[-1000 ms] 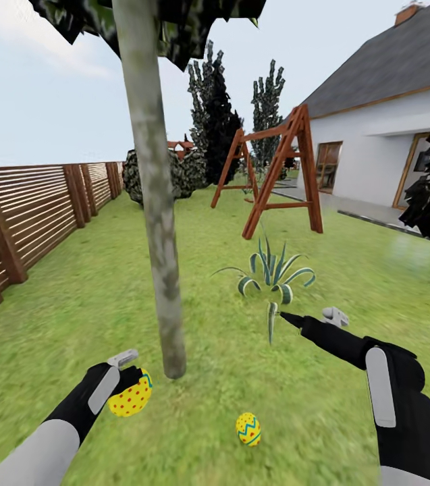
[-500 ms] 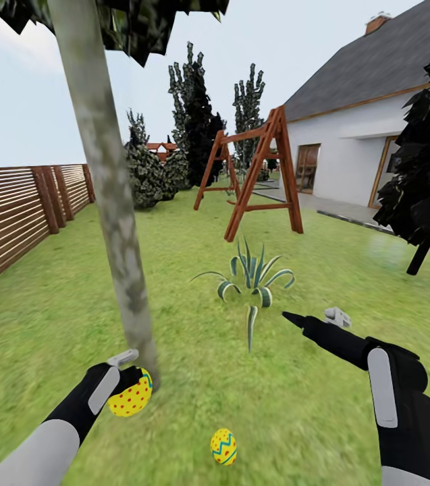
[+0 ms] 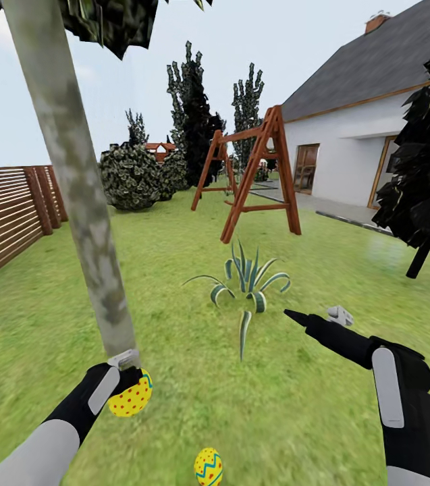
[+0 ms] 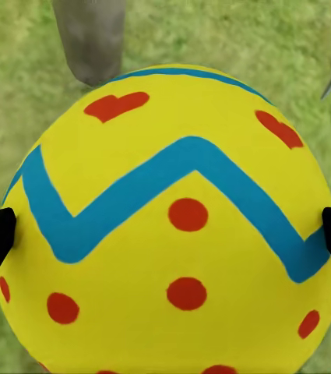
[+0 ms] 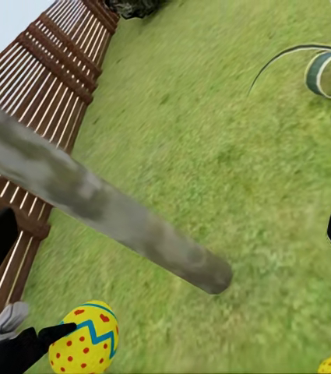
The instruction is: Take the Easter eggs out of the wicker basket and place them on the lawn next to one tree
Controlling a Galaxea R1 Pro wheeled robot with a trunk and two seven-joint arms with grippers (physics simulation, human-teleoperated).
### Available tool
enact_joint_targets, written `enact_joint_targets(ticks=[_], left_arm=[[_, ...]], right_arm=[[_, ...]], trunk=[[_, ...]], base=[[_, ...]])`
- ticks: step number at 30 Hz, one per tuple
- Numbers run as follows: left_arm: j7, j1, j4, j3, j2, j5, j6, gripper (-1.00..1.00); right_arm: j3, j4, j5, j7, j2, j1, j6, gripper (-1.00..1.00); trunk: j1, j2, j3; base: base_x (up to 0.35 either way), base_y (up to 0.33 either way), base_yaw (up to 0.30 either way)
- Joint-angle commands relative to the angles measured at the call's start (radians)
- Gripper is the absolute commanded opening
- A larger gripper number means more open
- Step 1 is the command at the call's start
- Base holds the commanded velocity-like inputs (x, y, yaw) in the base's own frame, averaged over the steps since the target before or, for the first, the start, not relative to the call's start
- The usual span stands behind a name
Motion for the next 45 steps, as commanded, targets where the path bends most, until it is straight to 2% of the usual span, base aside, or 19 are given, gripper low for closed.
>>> enact_joint_targets(ticks=[1, 8, 16, 30, 45], left_arm=[[0.009, -0.001, -0.002, -0.007, 0.001, 0.01, 0.002, -1.0], [0.01, -0.001, -0.003, -0.007, 0.001, 0.011, 0.002, -1.0], [0.01, -0.001, -0.008, -0.005, 0.001, 0.012, 0.002, -1.0], [0.009, -0.001, -0.014, -0.005, 0.001, 0.013, -0.002, -1.0], [0.005, -0.001, 0.007, -0.005, 0.0, 0.018, -0.018, -1.0]], right_arm=[[-0.003, 0.0, 0.008, 0.01, 0.001, -0.001, 0.005, 1.0], [-0.003, 0.0, 0.008, 0.01, 0.0, -0.001, 0.005, 1.0], [-0.004, 0.0, 0.007, 0.01, 0.0, -0.001, 0.005, 1.0], [-0.003, 0.0, 0.007, 0.01, 0.0, -0.001, 0.005, 1.0], [-0.001, 0.0, 0.008, 0.01, 0.001, 0.0, 0.005, 1.0]], trunk=[[0.001, -0.002, -0.002], [0.001, -0.002, -0.002], [0.001, -0.002, -0.002], [0.001, -0.002, -0.002], [0.058, -0.107, -0.049]], base=[[0.259, -0.205, 0.0], [0.261, -0.205, 0.0], [0.249, -0.031, 0.0], [0.021, 0.0, 0.0], [0.0, 0.0, 0.0]])
